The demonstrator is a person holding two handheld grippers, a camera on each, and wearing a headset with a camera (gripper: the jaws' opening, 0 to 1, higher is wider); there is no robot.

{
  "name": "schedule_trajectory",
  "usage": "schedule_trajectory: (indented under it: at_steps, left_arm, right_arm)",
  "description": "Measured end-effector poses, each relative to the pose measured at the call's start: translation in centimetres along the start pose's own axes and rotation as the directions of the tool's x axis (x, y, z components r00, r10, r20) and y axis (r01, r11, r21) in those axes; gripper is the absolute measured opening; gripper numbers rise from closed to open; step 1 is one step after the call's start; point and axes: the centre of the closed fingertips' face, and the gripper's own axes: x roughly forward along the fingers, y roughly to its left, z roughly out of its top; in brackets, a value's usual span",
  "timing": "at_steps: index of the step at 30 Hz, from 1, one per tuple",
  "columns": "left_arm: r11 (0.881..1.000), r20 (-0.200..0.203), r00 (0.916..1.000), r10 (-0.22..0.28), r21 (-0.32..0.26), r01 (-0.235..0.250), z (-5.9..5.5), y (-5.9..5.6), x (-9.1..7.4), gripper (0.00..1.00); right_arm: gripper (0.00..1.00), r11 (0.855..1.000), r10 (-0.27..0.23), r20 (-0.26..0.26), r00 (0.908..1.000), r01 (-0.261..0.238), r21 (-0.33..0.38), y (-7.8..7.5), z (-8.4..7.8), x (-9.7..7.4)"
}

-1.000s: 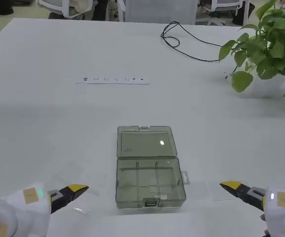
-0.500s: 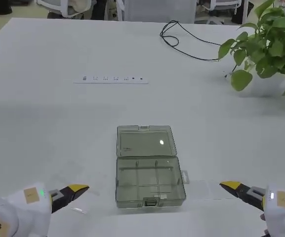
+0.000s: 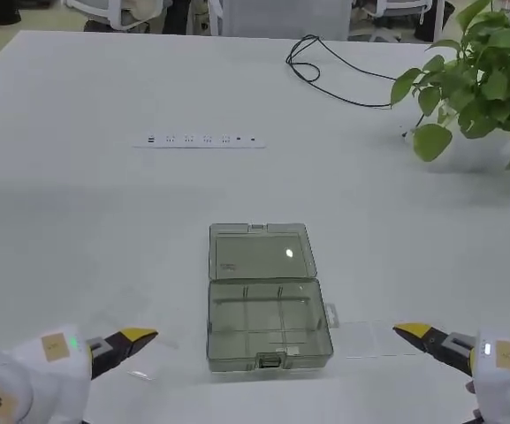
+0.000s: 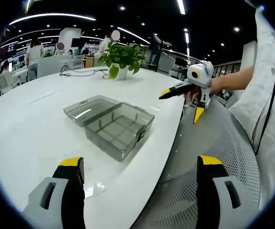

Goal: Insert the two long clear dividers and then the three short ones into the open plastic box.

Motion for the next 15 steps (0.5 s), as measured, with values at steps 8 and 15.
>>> schedule_trajectory:
  at_steps: [8,15]
  left_arm:
    - [1.000,-0.003,0.9999,0.010,-0.001,-0.010,0.1,0.7,-0.4,1.00]
    - [0.997,0.000,0.9975,0.071,-0.030,-0.071,0.4,3.1,-1.2,1.00]
  right_arm:
    - [0.97,1.000,0.001,-0.001,1.0000,-0.001,0.001,0.0,0.0,0.0]
    - [0.96,1.000,0.000,0.001,1.0000,0.000,0.001,0.0,0.0,0.0]
